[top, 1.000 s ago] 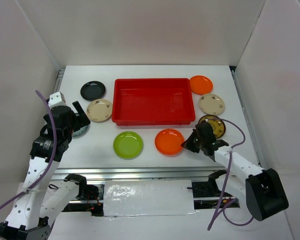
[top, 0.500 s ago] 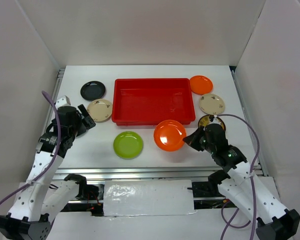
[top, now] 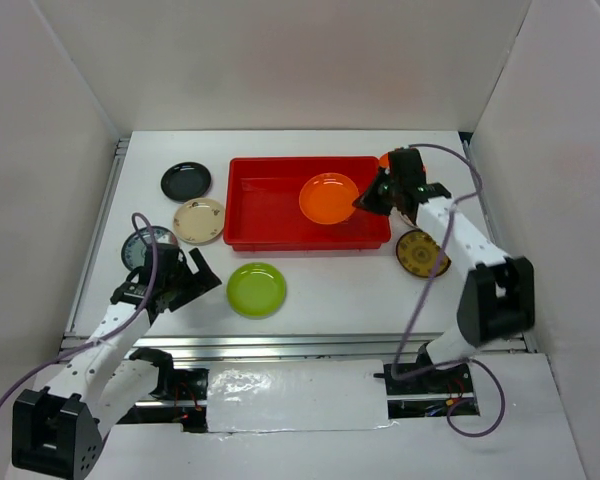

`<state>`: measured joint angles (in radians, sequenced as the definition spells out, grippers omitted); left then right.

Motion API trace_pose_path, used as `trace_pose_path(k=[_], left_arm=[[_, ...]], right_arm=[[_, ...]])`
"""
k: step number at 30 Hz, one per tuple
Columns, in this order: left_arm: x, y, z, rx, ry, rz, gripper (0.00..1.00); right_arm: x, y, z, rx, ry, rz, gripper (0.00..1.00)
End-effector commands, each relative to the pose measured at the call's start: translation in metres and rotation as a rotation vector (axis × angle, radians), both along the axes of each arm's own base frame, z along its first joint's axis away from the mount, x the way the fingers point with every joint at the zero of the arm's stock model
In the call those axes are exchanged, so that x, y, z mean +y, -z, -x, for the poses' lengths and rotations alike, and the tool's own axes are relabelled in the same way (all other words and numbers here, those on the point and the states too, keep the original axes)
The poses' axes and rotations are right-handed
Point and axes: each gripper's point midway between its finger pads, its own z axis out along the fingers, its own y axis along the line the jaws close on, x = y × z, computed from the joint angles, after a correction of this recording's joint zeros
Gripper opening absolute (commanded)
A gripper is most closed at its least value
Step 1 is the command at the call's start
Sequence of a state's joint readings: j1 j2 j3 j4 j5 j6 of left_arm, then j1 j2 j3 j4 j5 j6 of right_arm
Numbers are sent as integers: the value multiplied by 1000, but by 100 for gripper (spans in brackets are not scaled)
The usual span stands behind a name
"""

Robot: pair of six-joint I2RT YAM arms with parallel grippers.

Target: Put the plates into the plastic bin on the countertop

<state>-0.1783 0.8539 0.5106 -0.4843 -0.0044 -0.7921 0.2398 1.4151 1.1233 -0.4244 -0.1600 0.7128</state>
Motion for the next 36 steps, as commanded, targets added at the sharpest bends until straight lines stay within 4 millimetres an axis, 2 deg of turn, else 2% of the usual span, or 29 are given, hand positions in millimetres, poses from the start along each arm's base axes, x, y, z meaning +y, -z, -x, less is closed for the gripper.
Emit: trace_pose_path(k=[1, 2, 4, 8, 9, 10, 13, 17, 19, 22, 23, 25, 26, 27, 29, 30, 31, 32, 33, 34, 35, 36], left_arm=[[-17, -2, -12, -55, 42, 75, 98], [-18, 1, -13, -55, 48, 76, 98], [-18, 9, -13, -34, 53, 73, 99], [-22, 15, -16, -31, 70, 72, 99], [-22, 19, -16, -20, 71, 71, 99], [-22, 20, -17, -17, 72, 69, 99], [-23, 25, -20, -6, 73, 62, 99], [-25, 31, -22, 7, 80, 58, 99], [-27, 32, -24, 6, 84, 55, 98], [-31, 38, -25, 21, 94, 52, 96], [-33, 41, -23, 34, 95, 51, 95], [-37, 42, -23, 31, 108, 48, 95], [-36, 45, -22, 37, 100, 37, 94], [-38, 46, -21, 42, 107, 29, 94], [-39, 48, -20, 44, 106, 23, 92], [-43, 49, -19, 44, 116, 23, 89], [-44, 51, -19, 45, 117, 24, 88], [-45, 52, -19, 46, 118, 24, 85], [-48, 53, -19, 48, 126, 25, 78], [-49, 55, -18, 55, 128, 25, 73], [-50, 59, -18, 70, 128, 23, 67], [-50, 61, -17, 77, 129, 20, 51]], right_arm=[[15, -29, -55, -93, -65, -29, 0], [16, -5, -68, -44, -60, -22, 0], [25, 7, -93, -28, -74, -29, 0], [37, 26, -124, -4, -85, -21, 0], [41, 24, -133, -15, -85, -22, 0], [42, 44, -138, 25, -85, -18, 0], [47, 66, -145, 71, -92, -18, 0], [58, 85, -142, 93, -107, -26, 9], [63, 96, -140, 117, -118, -26, 11], [71, 100, -138, 117, -142, -39, 20], [74, 99, -135, 115, -147, -31, 39], [76, 92, -133, 102, -148, -15, 61], [76, 88, -130, 99, -144, -7, 85], [77, 75, -126, 71, -140, 8, 90], [75, 62, -121, 44, -124, 31, 100], [72, 43, -116, 7, -105, 51, 100], [72, 33, -112, -15, -105, 55, 100], [71, 34, -104, -12, -108, 59, 100], [71, 11, -97, -56, -110, 50, 100], [72, 2, -92, -80, -114, 43, 100], [71, 4, -83, -75, -118, 43, 100], [74, -19, -74, -122, -130, 27, 100]])
